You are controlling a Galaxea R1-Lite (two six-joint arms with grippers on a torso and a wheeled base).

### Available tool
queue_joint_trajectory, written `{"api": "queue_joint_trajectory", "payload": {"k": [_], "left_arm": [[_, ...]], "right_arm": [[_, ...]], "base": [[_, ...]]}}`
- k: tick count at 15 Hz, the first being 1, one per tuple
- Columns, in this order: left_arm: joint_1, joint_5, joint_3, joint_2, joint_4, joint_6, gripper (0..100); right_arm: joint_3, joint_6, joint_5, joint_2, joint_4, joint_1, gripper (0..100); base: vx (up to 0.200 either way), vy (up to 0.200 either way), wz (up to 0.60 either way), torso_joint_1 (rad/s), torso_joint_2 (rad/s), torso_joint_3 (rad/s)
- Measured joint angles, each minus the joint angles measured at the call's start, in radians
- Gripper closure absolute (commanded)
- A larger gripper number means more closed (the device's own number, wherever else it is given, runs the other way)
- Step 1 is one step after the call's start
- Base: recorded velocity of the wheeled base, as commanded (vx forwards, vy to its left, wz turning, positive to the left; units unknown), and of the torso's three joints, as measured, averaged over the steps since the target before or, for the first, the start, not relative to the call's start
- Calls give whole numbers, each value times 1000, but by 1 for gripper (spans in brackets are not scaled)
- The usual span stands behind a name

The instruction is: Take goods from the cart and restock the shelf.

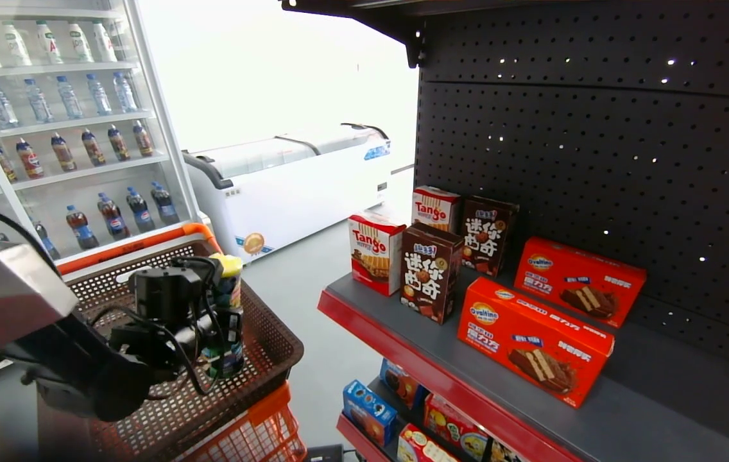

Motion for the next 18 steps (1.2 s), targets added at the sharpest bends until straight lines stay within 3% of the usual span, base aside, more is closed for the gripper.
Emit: {"api": "queue_joint_trajectory", "payload": {"k": [3, 4, 6, 8, 10, 12, 15, 18], "left_arm": [[-11, -147, -100, -191, 304, -21, 100], [-19, -171, -116, -238, 326, -32, 100], [-37, -278, -123, -333, 393, -39, 100], [-43, -463, -111, -419, 482, -35, 100], [-49, -574, -70, -499, 497, -27, 100], [-68, -585, -1, -559, 477, 66, 100], [-77, -610, 33, -610, 477, 60, 100], [-65, -726, 31, -648, 516, 54, 100]], "right_arm": [[0, 0, 0, 0, 0, 0, 0], [0, 0, 0, 0, 0, 0, 0], [0, 1, 0, 0, 0, 0, 0], [0, 1, 0, 0, 0, 0, 0], [0, 0, 0, 0, 0, 0, 0], [0, 0, 0, 0, 0, 0, 0], [0, 0, 0, 0, 0, 0, 0], [0, 0, 0, 0, 0, 0, 0]], "base": [[0, 0, 0, 0, 0, 0], [0, 0, 0, 0, 0, 0], [0, 0, 0, 0, 0, 0], [0, 0, 0, 0, 0, 0], [0, 0, 0, 0, 0, 0], [0, 0, 0, 0, 0, 0], [0, 0, 0, 0, 0, 0], [0, 0, 0, 0, 0, 0]]}}
